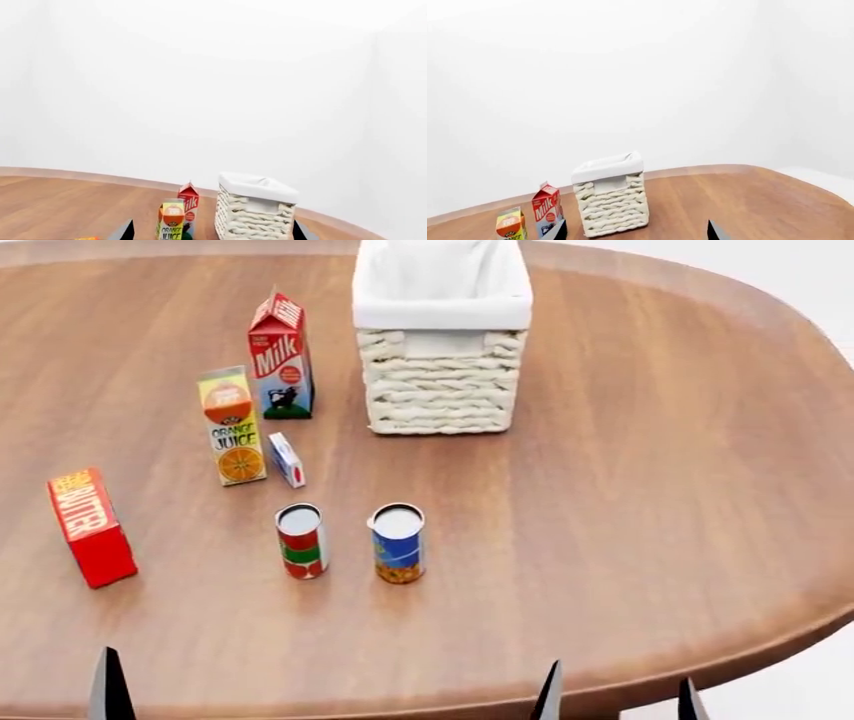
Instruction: Pick up the alphabet soup, and put it in the basket.
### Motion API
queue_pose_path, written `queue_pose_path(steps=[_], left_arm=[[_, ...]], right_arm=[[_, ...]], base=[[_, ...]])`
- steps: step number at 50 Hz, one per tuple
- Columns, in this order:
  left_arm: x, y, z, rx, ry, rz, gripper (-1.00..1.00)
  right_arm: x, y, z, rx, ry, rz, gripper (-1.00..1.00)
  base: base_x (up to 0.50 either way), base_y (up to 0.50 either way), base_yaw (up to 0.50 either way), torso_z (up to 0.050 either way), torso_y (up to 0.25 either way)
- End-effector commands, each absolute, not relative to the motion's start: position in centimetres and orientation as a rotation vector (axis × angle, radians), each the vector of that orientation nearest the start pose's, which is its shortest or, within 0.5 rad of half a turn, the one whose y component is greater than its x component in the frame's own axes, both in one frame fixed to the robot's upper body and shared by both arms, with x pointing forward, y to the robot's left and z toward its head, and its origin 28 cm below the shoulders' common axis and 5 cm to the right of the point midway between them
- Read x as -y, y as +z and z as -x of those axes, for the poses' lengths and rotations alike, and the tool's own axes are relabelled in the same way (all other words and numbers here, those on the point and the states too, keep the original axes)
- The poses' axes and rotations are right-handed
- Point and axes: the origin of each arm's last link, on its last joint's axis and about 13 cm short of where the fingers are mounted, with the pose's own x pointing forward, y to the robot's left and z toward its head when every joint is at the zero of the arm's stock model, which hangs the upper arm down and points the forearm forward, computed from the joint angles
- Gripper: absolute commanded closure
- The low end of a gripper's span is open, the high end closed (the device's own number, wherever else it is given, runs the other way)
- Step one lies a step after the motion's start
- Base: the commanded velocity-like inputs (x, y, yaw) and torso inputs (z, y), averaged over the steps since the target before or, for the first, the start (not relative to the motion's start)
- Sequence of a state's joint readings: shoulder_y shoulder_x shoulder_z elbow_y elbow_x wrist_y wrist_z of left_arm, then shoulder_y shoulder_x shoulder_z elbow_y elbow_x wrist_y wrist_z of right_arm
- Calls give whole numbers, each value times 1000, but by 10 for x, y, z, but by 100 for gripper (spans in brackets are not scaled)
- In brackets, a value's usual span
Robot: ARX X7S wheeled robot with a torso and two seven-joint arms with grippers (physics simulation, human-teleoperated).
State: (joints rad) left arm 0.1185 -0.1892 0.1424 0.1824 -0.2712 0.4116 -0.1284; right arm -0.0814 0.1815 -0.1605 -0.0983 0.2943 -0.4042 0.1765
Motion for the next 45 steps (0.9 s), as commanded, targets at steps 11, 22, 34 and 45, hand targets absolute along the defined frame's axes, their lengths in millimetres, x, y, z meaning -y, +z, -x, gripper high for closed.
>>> queue_pose_path(steps=[11, 22, 34, 45], left_arm=[[-215, 56, -184, 436, -20, 171, -100], [-215, 57, -183, 440, -24, 173, -100], [-215, 57, -182, 442, -25, 173, -100], [-215, 56, -183, 441, -28, 173, -100]], right_arm=[[103, 43, -192, 362, -20, -201, -100], [103, 44, -191, 378, -12, -214, -100], [103, 43, -191, 374, -13, -209, -100], [102, 42, -192, 373, -8, -209, -100]], base=[[0, -221, 0, 0, 0], [0, -24, 0, 0, 0], [0, -64, 0, 0, 0], [0, -123, 0, 0, 0]])
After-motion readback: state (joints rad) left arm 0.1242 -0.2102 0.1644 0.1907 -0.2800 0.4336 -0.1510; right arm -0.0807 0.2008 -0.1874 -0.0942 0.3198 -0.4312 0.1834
